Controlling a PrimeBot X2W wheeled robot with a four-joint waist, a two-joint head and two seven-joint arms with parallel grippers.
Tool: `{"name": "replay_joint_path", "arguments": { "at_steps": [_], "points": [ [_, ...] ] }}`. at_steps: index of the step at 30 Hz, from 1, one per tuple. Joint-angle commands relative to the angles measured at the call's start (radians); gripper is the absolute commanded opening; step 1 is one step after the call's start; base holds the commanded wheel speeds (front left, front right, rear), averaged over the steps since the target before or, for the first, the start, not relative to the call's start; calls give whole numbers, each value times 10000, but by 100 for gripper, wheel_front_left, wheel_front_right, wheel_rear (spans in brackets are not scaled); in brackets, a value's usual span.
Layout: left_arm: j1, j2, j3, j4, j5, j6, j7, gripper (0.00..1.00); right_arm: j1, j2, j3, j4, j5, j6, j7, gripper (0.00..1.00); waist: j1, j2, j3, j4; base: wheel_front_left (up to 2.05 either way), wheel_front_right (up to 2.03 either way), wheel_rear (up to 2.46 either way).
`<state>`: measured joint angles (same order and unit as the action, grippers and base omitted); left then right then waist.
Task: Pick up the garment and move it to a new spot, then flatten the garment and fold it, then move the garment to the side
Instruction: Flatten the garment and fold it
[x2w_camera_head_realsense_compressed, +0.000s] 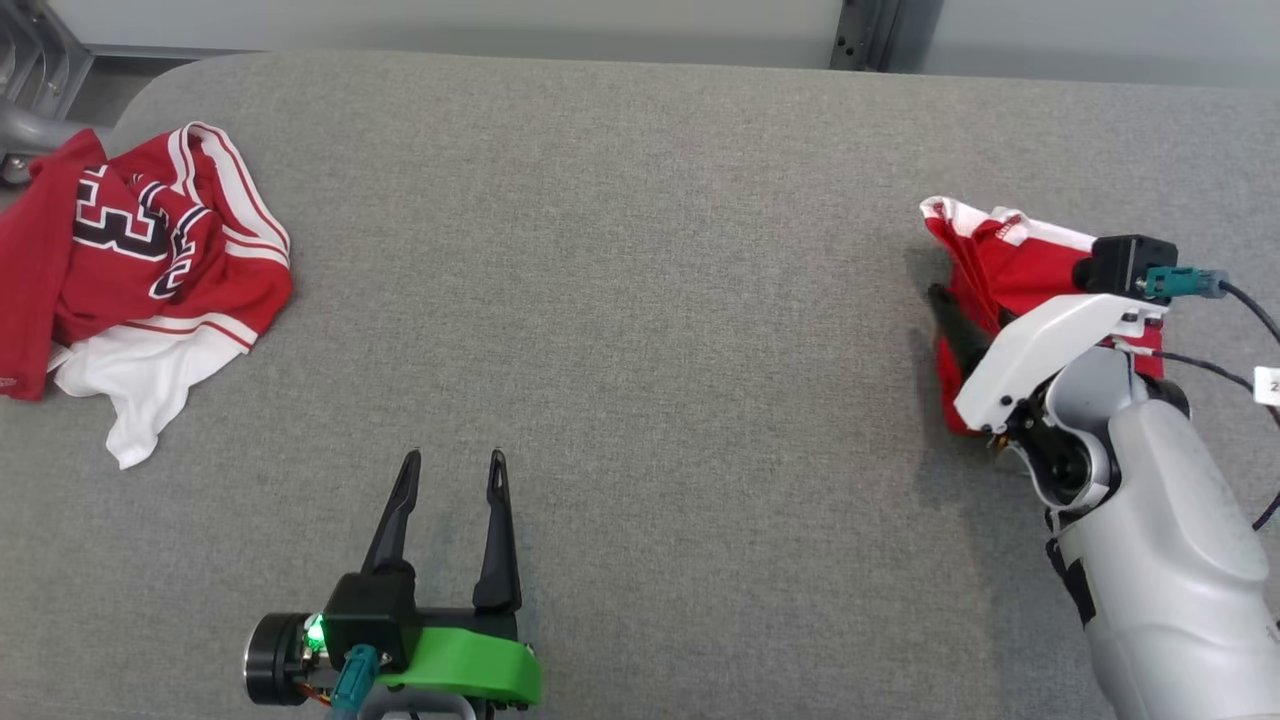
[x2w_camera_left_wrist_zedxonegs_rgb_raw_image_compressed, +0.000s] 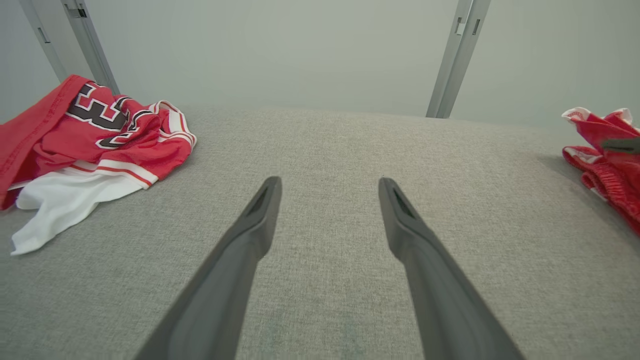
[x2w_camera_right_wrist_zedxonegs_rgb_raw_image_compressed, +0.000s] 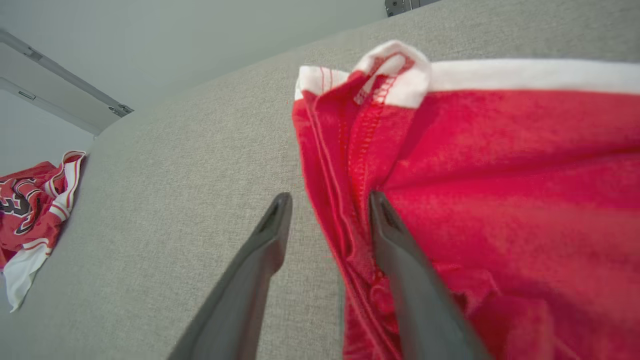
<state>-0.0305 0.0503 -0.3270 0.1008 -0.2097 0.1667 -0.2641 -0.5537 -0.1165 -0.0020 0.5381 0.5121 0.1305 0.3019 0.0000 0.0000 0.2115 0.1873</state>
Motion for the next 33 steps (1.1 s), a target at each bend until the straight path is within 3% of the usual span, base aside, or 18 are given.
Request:
{"name": "replay_joint_path", "arguments": {
  "at_steps": [1, 6, 9, 15, 20, 26, 31, 32, 33],
  "points": [
    [169, 9, 49, 43, -99, -11, -4, 100, 334, 40, 163, -279, -131, 3, -69, 100, 0, 0, -199, -158, 0, 0, 0],
    [475, 13, 295, 86, -50, -48, -4, 100, 1335, -299, 742, -1961, -239, 2, -866, 100, 0, 0, -686, -582, 0, 0, 0],
    [723, 13, 507, 26, 34, -56, -4, 100, 2173, -972, 897, -3095, -623, 2, -1651, 100, 0, 0, -1019, -903, 0, 0, 0],
    [1269, 15, 896, -110, 69, -137, -4, 100, 4133, -1972, -17, -3669, -1491, 2, -3708, 100, 0, 0, -1787, -1248, 0, 0, 0],
    [1838, 17, 1287, -231, 157, -176, -4, 100, 5577, -1894, -1358, -2760, -2516, -1, -5489, 100, 0, 0, -2255, -1341, 0, 0, 0],
    [2065, 15, 1629, -110, 193, -387, -4, 100, 6248, -1272, -2329, -3028, -3230, -3, -5673, 100, 0, 0, -2356, -1235, 0, 0, 0],
    [1961, 16, 1691, -53, 277, -533, -4, 100, 6144, -1011, -2427, -3441, -3456, -1, -5678, 100, 0, 0, -2274, -1128, 0, 0, 0],
    [1906, 16, 1702, -52, 268, -564, -4, 100, 6021, -1021, -2380, -3484, -3465, -1, -5678, 84, 0, 0, -2230, -1103, 0, 0, 0],
    [1845, 16, 1711, -53, 274, -587, -4, 100, 5906, -1044, -2287, -3507, -3481, -1, -5679, 42, 0, 0, -2179, -1077, 0, 0, 0]
  ]
}}
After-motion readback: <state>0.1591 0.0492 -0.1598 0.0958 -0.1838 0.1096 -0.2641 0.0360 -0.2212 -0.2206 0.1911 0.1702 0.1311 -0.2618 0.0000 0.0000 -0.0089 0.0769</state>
